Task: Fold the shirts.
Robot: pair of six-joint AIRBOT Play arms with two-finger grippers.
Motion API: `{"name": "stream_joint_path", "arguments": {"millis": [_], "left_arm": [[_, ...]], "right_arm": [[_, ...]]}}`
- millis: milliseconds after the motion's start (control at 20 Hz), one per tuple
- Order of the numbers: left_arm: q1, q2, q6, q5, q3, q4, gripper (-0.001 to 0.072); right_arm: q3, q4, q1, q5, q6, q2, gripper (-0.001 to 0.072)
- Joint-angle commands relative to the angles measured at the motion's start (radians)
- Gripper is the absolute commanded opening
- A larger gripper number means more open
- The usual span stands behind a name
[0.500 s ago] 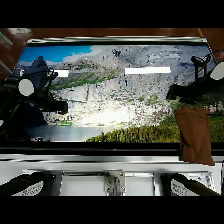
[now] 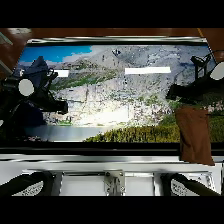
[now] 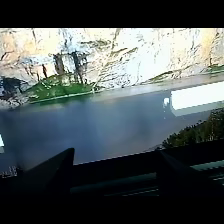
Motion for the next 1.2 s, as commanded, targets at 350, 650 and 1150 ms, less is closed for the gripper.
{"name": "stream_joint_path", "arguments": {"millis": [350, 650, 1150], "left_arm": [[-0.002, 0.0, -0.004, 0.01, -0.001, -0.008, 0.0557], [-0.002, -0.016, -0.004, 0.083, -0.001, -0.159, 0.0556], [0.315, -0.363, -0.049, 0.22, 0.536, 0.147, 0.0669]], "right_arm": [[0.001, 0.0, 0.0, -0.047, 0.0, -0.001, 0.0689], [0.001, 0.0, 0.0, -0.111, 0.0, -0.001, 0.0689], [0.001, 0.031, 0.0, -0.104, 0.006, -0.002, 0.0688]]}}
